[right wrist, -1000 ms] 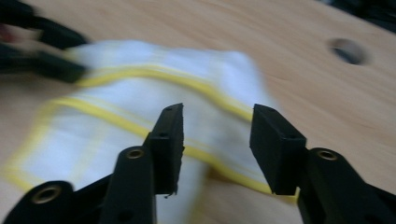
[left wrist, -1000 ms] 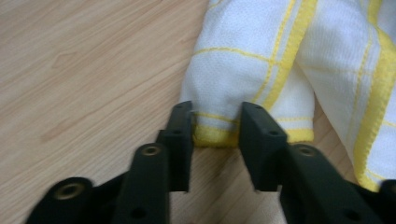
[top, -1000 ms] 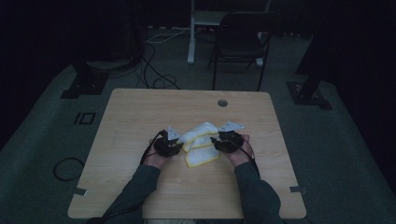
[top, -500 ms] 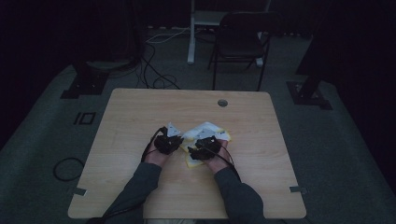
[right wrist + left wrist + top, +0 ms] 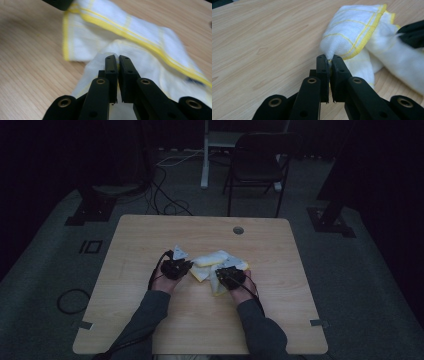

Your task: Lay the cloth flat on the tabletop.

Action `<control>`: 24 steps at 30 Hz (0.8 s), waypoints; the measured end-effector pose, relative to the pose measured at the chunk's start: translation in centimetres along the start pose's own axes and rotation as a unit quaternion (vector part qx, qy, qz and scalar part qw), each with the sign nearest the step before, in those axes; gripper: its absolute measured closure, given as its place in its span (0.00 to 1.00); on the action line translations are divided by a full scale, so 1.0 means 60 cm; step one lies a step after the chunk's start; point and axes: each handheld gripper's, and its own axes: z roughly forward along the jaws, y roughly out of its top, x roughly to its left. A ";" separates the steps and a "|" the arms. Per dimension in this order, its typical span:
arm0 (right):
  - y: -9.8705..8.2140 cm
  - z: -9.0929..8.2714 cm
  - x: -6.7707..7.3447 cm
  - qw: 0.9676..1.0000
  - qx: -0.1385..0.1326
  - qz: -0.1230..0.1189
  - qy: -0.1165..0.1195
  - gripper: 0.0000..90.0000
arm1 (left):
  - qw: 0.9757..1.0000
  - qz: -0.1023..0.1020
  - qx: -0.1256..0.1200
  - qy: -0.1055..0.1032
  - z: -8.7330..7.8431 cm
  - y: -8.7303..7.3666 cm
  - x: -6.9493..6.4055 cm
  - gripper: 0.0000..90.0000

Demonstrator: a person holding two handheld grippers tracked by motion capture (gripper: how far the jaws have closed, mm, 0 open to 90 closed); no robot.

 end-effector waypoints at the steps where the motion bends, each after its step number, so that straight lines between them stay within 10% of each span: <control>1: -0.002 -0.005 -0.007 1.000 -0.002 0.004 -0.001 0.96 | 1.000 -0.004 -0.001 0.000 -0.001 0.001 0.002 0.96; 24: -0.024 -0.054 -0.131 0.997 0.002 0.063 -0.038 0.97 | 0.996 -0.087 0.006 0.023 -0.020 -0.004 0.086 0.96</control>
